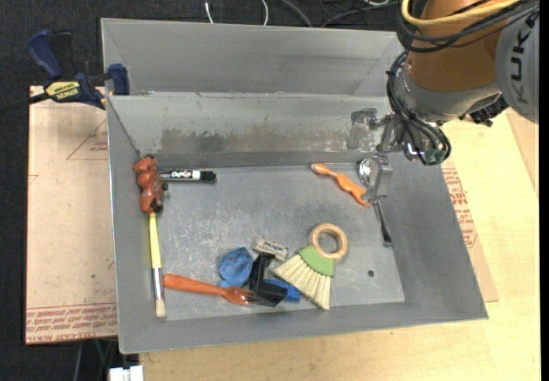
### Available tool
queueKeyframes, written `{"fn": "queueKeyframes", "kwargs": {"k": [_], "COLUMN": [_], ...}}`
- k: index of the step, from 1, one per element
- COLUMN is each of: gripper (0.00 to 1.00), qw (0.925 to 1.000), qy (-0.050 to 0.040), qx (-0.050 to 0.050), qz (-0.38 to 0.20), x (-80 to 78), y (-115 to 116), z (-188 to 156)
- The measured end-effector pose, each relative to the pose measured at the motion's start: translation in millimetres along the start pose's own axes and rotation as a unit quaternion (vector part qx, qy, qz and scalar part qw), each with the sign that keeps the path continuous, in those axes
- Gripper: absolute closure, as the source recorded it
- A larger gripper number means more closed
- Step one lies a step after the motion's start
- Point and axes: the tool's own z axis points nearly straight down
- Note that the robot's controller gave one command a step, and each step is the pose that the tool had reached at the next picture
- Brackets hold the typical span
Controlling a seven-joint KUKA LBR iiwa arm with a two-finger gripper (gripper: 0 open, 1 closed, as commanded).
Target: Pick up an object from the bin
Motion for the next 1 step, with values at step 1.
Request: {"fn": "queueKeyframes", "kwargs": {"k": [1], "gripper": [0.0], "qw": [1.0], "qy": [-0.0033], "qx": [0.0], "qz": [-0.001], "x": [-1.3], "y": [0.2], "z": [-3.6]}}
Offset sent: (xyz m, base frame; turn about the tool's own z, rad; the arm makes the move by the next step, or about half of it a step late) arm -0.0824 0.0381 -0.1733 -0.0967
